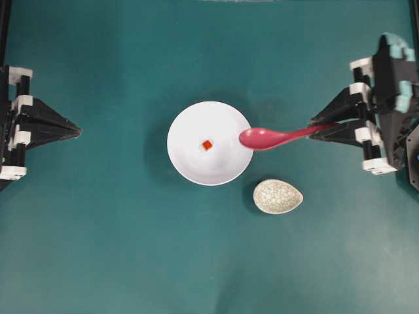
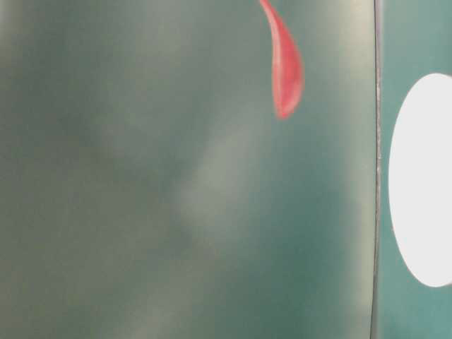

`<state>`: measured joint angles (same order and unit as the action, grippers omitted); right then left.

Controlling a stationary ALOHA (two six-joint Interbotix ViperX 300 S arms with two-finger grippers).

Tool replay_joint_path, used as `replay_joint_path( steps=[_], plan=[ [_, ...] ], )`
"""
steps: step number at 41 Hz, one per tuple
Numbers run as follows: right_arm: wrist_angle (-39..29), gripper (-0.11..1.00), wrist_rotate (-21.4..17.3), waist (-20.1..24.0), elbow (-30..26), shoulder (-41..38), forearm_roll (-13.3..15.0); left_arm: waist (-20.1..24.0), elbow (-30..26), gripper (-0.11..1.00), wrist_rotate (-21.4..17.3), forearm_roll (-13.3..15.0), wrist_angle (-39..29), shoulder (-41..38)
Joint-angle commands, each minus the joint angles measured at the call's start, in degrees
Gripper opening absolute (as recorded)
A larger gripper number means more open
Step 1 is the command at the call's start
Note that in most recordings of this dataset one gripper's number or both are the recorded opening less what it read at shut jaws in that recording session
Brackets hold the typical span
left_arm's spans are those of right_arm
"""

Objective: Grip the spoon and scoop the red block from the bowl with right arm.
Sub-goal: 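Tilt the spoon down into the white bowl beside the red cube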

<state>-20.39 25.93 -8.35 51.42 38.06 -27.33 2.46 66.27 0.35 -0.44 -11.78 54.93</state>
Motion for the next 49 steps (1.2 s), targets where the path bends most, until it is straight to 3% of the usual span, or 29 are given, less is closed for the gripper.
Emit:
replay_joint_path(
  steps=[1, 13, 36, 49],
  plan=[
    [-2.1, 0.24, -0.1, -0.3, -3.5, -1.8, 1.0, 0.2, -0.5, 0.00, 0.0, -0.1, 0.3, -0.3],
    [-6.9, 0.24, -0.3, -0.7, -10.5, -9.1, 4.4, 0.2, -0.6, 0.00, 0.0, -0.1, 0.3, -0.3],
    [-16.3, 0.24, -0.4, -2.2, -20.2, -20.5, 5.0, 0.2, -0.6, 0.00, 0.0, -0.1, 0.4, 0.0],
    [-23.2, 0.24, -0.4, -2.8, -27.2, -27.2, 11.0, 0.2, -0.6, 0.00, 0.0, -0.1, 0.5, 0.0]
  ],
)
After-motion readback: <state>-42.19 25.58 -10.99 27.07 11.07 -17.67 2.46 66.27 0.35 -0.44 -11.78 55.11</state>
